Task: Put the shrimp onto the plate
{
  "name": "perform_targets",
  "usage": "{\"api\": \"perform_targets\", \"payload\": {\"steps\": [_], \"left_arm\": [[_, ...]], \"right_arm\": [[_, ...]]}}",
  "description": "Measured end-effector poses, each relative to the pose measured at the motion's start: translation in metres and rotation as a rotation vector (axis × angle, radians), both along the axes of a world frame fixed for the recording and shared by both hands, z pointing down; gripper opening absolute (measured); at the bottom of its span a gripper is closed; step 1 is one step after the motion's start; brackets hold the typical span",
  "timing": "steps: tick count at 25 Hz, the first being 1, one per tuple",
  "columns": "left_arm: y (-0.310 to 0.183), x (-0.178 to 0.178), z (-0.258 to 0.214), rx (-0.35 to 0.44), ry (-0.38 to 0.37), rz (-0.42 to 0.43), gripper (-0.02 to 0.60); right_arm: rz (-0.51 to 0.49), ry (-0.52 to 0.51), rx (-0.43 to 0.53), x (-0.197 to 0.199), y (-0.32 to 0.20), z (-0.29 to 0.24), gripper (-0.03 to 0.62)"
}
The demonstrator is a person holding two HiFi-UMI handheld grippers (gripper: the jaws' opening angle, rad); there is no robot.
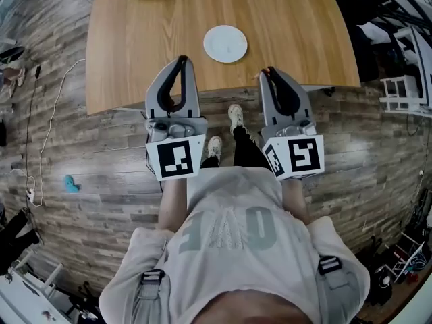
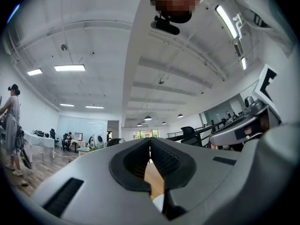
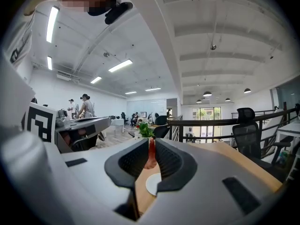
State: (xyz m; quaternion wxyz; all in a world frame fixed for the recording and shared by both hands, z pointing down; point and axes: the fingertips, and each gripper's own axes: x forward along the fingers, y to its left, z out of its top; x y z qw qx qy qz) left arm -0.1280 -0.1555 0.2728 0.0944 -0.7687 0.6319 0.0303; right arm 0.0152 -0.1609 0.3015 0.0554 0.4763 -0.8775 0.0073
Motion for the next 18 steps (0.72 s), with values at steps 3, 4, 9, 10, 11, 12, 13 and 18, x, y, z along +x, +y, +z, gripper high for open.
{"api": "perform_targets", "payload": {"steps": [3, 4, 9, 10, 11, 12, 13, 18], "left_arm": [[-0.016, 0.0, 0.003, -0.008, -0.005, -0.045, 0.011], [-0.024, 0.001, 0.004, -0.012, -0.004, -0.059, 0.011], [-0.074, 0.016, 0.006, -0.018, 0.02, -0.091, 0.011], [-0.086, 0.019, 0.004, -0.013, 0.026, -0.097, 0.011], [-0.096, 0.021, 0.001, -0.006, 0.034, -0.103, 0.011], [-0.107, 0.022, -0.002, 0.001, 0.051, -0.111, 0.011], [-0.116, 0.022, -0.004, 0.006, 0.078, -0.119, 0.011], [-0.142, 0.019, -0.004, -0.019, 0.14, -0.162, 0.011]], "right_arm": [[-0.042, -0.011, -0.001, 0.001, -0.023, 0.003, 0.052], [-0.054, -0.015, -0.001, 0.002, -0.032, 0.004, 0.052], [-0.125, -0.03, -0.017, 0.009, -0.084, 0.008, 0.052], [-0.141, -0.032, -0.018, 0.011, -0.094, 0.007, 0.052], [-0.157, -0.034, -0.017, 0.012, -0.103, 0.006, 0.052], [-0.173, -0.035, -0.015, 0.013, -0.112, 0.005, 0.052], [-0.189, -0.033, -0.014, 0.014, -0.12, 0.005, 0.052], [-0.254, -0.016, -0.027, 0.007, -0.148, 0.013, 0.052]]}}
